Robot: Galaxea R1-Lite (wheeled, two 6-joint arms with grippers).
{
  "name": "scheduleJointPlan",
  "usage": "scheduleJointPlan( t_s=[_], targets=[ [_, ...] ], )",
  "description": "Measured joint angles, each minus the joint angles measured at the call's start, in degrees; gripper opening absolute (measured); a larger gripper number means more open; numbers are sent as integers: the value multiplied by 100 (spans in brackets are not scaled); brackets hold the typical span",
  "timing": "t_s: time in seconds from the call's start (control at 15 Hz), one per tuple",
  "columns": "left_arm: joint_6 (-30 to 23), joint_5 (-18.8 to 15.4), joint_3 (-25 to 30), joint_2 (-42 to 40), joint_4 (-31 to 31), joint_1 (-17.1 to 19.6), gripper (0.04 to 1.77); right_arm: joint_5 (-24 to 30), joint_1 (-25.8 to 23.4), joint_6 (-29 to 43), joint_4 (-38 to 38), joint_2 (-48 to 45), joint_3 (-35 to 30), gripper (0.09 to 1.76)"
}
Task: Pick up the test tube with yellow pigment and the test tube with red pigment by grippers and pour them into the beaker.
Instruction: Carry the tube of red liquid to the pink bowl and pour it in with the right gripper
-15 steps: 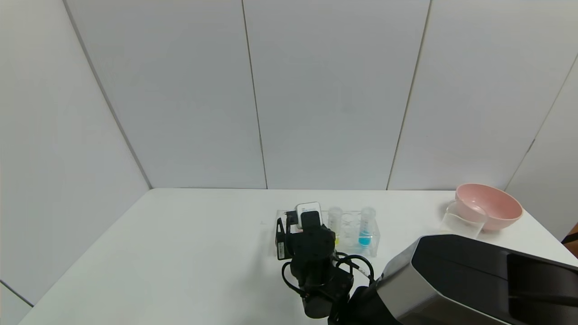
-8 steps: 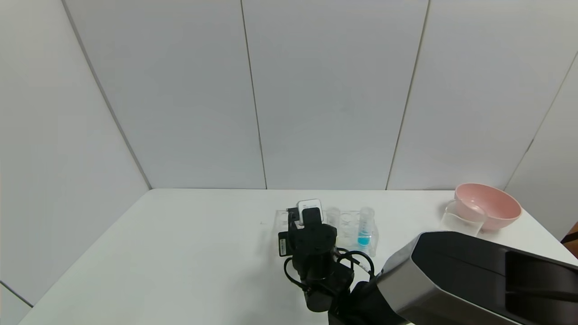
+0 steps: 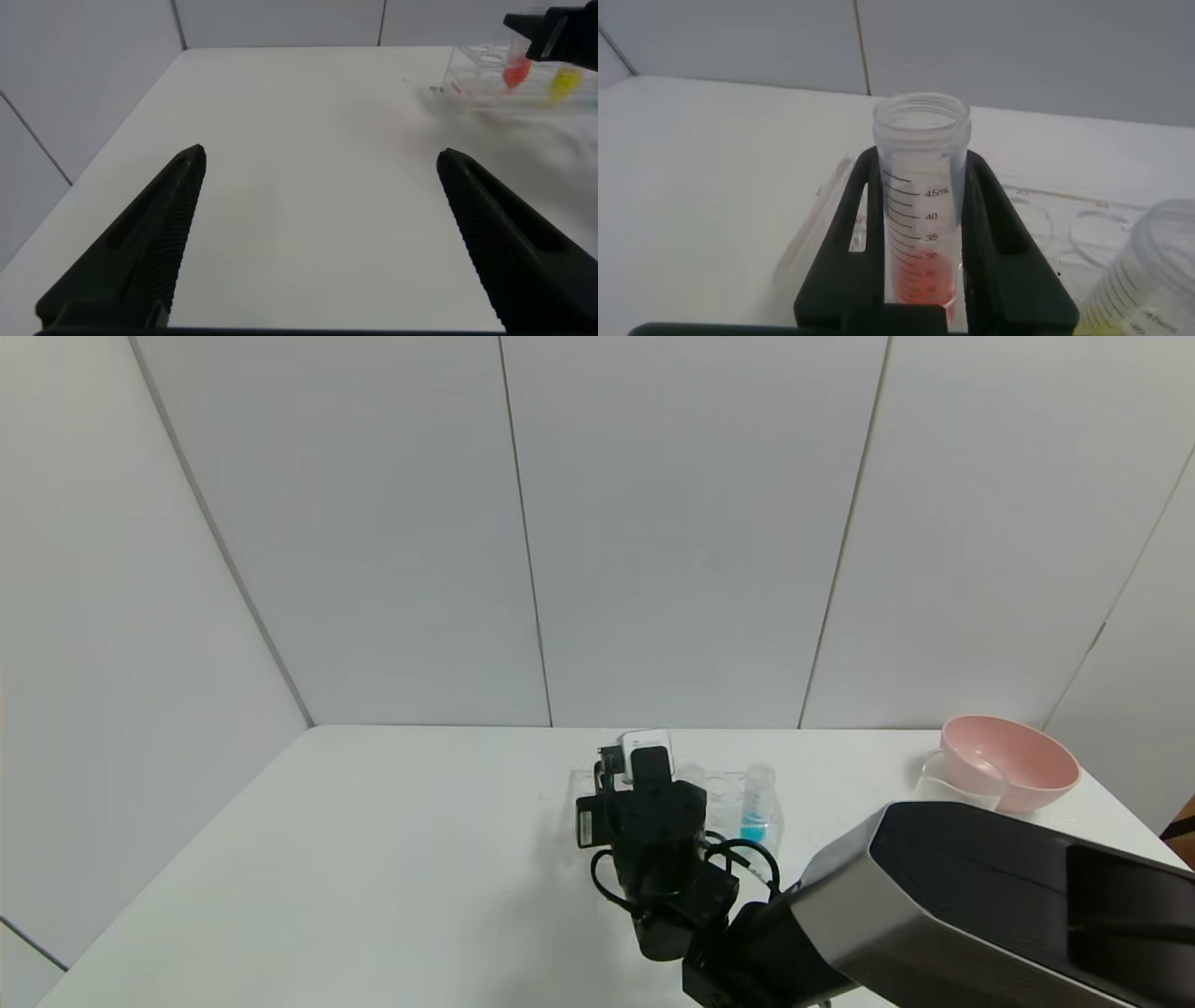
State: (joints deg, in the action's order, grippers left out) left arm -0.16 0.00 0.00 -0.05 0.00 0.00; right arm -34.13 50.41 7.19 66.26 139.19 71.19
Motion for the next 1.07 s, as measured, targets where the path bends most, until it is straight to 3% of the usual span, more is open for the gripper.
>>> scheduleJointPlan(
  t_s=[0.4, 0.8, 1.07],
  targets=[
    [0, 0, 0, 0, 0, -2, 176, 291, 61, 0, -490, -774, -5, 52],
    [2, 0, 0, 0, 0, 0, 176, 67, 0, -49, -490, -1612, -129, 52],
    [0, 0, 0, 0, 0, 0, 176, -33, -319, -260, -438, -2193, -639, 52]
  ],
)
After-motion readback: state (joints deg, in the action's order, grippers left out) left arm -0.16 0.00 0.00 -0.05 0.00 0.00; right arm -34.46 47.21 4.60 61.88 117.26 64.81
